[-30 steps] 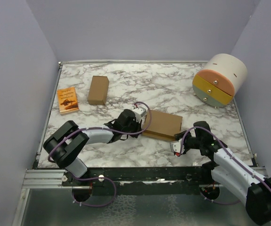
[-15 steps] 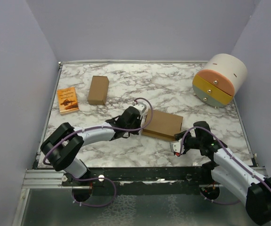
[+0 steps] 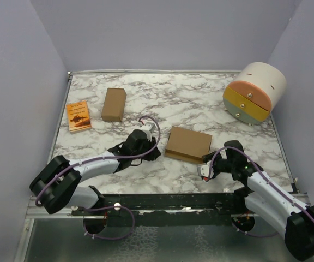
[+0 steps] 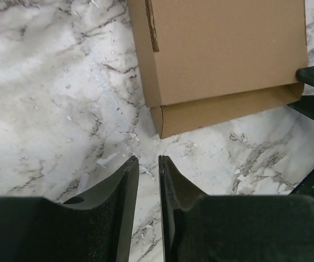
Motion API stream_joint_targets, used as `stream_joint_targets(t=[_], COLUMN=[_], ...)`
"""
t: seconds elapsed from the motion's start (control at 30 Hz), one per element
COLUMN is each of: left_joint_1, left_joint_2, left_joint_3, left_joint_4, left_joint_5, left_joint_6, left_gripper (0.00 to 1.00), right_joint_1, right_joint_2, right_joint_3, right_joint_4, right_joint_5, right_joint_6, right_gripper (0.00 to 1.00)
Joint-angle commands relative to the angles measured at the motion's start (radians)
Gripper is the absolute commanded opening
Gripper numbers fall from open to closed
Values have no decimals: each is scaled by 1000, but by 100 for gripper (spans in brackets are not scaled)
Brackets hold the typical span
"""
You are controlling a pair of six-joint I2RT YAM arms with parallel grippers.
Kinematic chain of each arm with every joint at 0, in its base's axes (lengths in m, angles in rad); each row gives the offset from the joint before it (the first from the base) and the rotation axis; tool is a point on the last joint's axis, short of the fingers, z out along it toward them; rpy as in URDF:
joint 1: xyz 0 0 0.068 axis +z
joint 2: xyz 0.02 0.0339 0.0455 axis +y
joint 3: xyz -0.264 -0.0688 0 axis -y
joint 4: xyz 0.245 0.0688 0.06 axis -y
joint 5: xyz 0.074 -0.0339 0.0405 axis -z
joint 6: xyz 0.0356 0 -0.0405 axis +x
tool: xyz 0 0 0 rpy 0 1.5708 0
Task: Fold the paper box
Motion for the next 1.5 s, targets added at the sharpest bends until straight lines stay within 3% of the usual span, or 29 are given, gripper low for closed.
stream_joint_targets(t=[0.0, 0.2, 0.37, 1.1, 1.33, 1.47], left_joint_1=[6, 1, -22, -82, -92, -115], left_joint_2=[-5, 68, 123, 209, 221, 225], left_joint_3=[-77, -147, -152, -93, -62, -17], left_joint_4=[244, 472, 541, 466, 417, 333], left_joint_5=[102, 75, 27, -99, -120, -165], left_joint_6=[-161, -177, -140, -70, -45, -1], left_gripper=[25, 29, 29, 16, 1, 0], right_joint_1=[3, 3, 3, 3, 3, 3], right_joint_2=[8, 8, 6, 7, 6, 7], right_joint_3=[-12, -14, -14, -11, -11, -11], right_joint_4=[-56, -52, -56, -62, -65, -67], right_joint_5=[-19, -22, -20, -24, -25, -27], right_joint_6=[19, 18, 20, 21, 17, 15], right_gripper=[43, 43, 43, 44, 44, 44])
